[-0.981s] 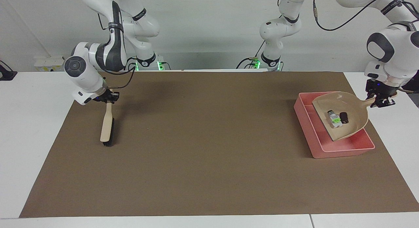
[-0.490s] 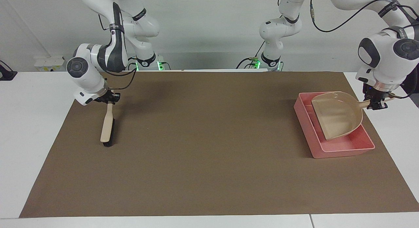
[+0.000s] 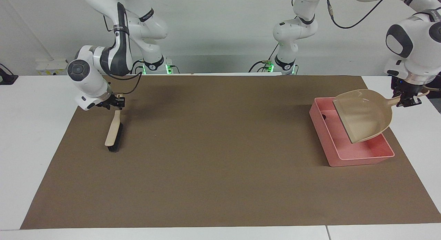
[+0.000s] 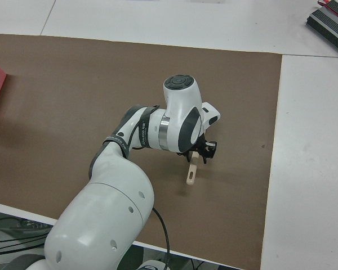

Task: Clean e-waste and dump in bin
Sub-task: 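Lower the dustpan back onto the table with the left gripper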

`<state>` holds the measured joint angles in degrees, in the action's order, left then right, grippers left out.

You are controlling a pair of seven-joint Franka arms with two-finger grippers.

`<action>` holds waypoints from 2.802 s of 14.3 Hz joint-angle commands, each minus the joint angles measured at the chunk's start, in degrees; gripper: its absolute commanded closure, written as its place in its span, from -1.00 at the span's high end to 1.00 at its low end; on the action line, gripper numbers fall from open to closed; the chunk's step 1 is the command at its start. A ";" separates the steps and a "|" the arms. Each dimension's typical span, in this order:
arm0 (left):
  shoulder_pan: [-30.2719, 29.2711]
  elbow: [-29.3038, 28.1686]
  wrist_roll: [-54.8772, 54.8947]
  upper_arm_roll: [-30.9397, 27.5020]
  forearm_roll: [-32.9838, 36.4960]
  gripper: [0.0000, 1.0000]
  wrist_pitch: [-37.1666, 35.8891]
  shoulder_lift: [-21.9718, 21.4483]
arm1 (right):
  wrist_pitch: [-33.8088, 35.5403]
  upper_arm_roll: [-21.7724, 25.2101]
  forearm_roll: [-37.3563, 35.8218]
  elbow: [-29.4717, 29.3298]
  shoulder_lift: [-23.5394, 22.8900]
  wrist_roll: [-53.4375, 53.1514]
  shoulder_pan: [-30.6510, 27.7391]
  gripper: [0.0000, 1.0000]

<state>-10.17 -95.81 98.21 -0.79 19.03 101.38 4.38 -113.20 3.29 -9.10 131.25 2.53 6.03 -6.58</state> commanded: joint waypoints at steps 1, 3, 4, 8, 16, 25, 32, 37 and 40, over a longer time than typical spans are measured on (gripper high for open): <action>1.29 2.21 -0.30 0.52 -5.22 -1.00 -3.65 -0.42 | -0.01 -0.74 -1.18 0.15 0.99 -0.49 -0.98 0.45; 5.92 -2.42 -0.82 0.87 -5.76 -1.00 -2.69 -2.70 | 0.79 -0.83 -0.74 -1.87 0.72 -0.23 -0.98 0.80; 8.56 -5.06 -2.48 0.87 -6.02 -1.00 -1.64 -3.75 | 0.87 -0.91 -0.22 -2.92 0.72 -0.14 -0.98 0.98; 17.80 -11.57 -13.73 0.87 -8.03 -1.00 2.48 -3.50 | 6.05 -1.09 3.73 -10.20 0.90 -0.14 -0.28 0.98; 25.99 -20.12 -24.20 0.87 -14.73 -1.00 14.18 0.97 | 20.62 -3.20 9.18 -32.16 -0.41 -1.02 0.35 0.98; 24.59 -20.65 -18.85 0.52 -14.73 -1.00 20.78 4.76 | 30.41 -2.94 8.92 -39.76 -1.39 -3.31 0.51 0.98; 24.85 -22.23 -19.37 0.52 -14.64 -0.30 20.26 4.23 | 30.32 0.76 8.49 -40.46 -2.45 -3.48 5.00 0.98; 25.47 -20.48 -24.89 0.43 -14.38 0.94 18.32 1.78 | 30.14 0.93 8.49 -40.37 -1.21 -2.87 5.17 0.98; 24.50 -20.38 -32.44 0.26 -14.38 0.95 14.30 -1.82 | 30.14 0.93 8.49 -40.37 -1.21 -2.78 5.53 0.98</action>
<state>14.60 -115.55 70.09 0.00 5.19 119.07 6.17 -83.10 3.93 -1.03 90.48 1.01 3.44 -1.47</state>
